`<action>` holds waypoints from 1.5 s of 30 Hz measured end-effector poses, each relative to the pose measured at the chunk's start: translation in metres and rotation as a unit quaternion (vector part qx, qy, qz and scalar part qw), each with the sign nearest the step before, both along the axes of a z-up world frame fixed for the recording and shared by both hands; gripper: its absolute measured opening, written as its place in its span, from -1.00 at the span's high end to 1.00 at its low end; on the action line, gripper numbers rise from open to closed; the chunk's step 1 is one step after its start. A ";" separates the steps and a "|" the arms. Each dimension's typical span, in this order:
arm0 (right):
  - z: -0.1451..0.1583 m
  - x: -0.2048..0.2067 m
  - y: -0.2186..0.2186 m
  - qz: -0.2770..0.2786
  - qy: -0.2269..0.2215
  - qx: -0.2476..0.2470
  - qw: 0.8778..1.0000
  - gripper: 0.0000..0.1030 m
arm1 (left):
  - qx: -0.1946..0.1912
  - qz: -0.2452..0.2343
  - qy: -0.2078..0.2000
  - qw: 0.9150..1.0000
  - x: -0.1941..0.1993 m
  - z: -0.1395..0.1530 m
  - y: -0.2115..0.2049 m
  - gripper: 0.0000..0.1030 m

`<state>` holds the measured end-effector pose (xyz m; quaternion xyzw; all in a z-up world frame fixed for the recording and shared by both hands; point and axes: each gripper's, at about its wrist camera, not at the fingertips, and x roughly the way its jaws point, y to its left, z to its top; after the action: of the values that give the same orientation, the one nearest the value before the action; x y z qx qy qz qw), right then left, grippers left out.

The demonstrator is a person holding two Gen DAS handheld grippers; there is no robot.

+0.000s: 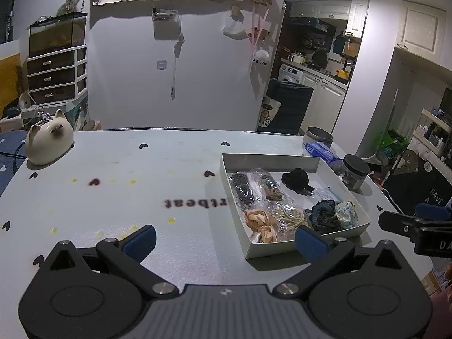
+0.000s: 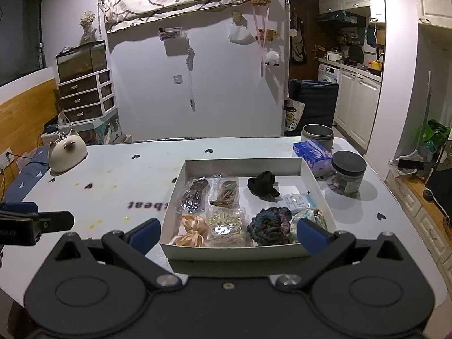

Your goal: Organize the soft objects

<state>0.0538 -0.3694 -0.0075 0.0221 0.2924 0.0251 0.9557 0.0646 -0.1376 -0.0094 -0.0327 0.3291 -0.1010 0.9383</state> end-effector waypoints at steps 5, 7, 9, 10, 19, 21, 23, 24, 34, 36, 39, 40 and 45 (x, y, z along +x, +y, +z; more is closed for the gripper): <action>0.000 -0.001 0.000 0.000 0.000 0.001 1.000 -1.00 | 0.000 0.001 0.000 1.000 -0.001 0.000 0.000 -1.00; 0.000 0.000 0.000 0.000 0.000 0.000 1.000 -1.00 | 0.000 0.001 0.000 1.000 -0.001 0.000 0.000 -1.00; 0.000 0.000 0.000 0.001 0.000 0.001 1.000 -1.00 | 0.000 0.000 -0.001 1.000 -0.001 0.000 0.001 -1.00; 0.000 0.000 -0.001 0.001 0.000 0.000 1.000 -1.00 | 0.000 0.001 -0.001 1.000 -0.001 0.000 0.000 -1.00; 0.000 -0.002 -0.001 0.001 -0.001 0.002 1.000 -1.00 | 0.002 0.002 -0.001 1.000 -0.003 0.000 0.000 -1.00; 0.000 -0.002 -0.002 0.000 -0.001 0.002 1.000 -1.00 | 0.002 0.002 -0.001 1.000 -0.003 0.000 0.000 -1.00; 0.000 -0.002 -0.002 0.000 -0.001 0.002 1.000 -1.00 | 0.002 0.003 -0.002 1.000 -0.004 0.000 0.000 -1.00; 0.000 -0.001 -0.002 0.001 -0.001 0.002 1.000 -1.00 | 0.002 0.002 -0.002 1.000 -0.004 0.000 0.001 -1.00; -0.001 -0.002 -0.002 0.001 -0.001 0.002 1.000 -1.00 | 0.002 0.002 -0.002 1.000 -0.004 0.000 -0.001 -1.00; -0.001 -0.002 -0.002 0.001 -0.001 0.002 1.000 -1.00 | 0.002 0.002 -0.002 1.000 -0.004 0.000 -0.001 -1.00; 0.000 -0.003 -0.002 0.001 -0.001 0.003 1.000 -1.00 | 0.002 0.002 -0.002 1.000 -0.004 0.000 0.000 -1.00; 0.000 -0.002 -0.002 0.001 -0.001 0.003 1.000 -1.00 | 0.002 0.002 -0.002 1.000 -0.004 0.000 -0.001 -1.00; 0.000 -0.003 -0.003 0.001 -0.001 0.004 1.000 -1.00 | 0.002 0.003 -0.001 1.000 -0.004 0.000 -0.001 -1.00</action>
<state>0.0512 -0.3720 -0.0079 0.0260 0.2916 0.0269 0.9558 0.0602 -0.1386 -0.0093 -0.0316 0.3282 -0.0974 0.9390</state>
